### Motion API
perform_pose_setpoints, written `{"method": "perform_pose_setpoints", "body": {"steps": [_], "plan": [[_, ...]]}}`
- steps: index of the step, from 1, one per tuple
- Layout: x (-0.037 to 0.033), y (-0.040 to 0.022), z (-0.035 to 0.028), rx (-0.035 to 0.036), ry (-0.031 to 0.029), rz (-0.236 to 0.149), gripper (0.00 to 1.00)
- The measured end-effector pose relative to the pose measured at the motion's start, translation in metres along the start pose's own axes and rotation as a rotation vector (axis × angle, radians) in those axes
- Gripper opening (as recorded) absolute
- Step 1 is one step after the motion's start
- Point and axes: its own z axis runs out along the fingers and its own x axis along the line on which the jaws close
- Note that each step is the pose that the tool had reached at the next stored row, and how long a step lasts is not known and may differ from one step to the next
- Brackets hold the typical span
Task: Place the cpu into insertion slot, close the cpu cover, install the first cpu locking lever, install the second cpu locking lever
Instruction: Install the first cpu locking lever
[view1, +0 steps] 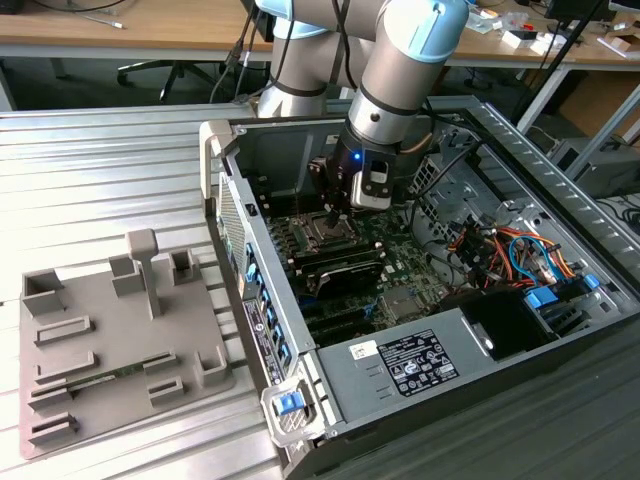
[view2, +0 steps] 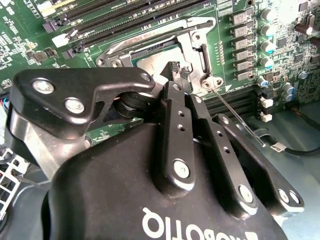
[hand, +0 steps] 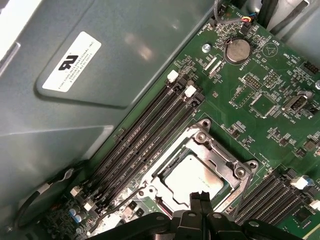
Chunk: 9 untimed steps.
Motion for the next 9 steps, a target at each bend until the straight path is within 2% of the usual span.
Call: {"method": "perform_pose_setpoints", "body": {"steps": [9], "plan": [[0.0000,0.0000,0.0000,0.0020,-0.0009,-0.029,0.11]]}}
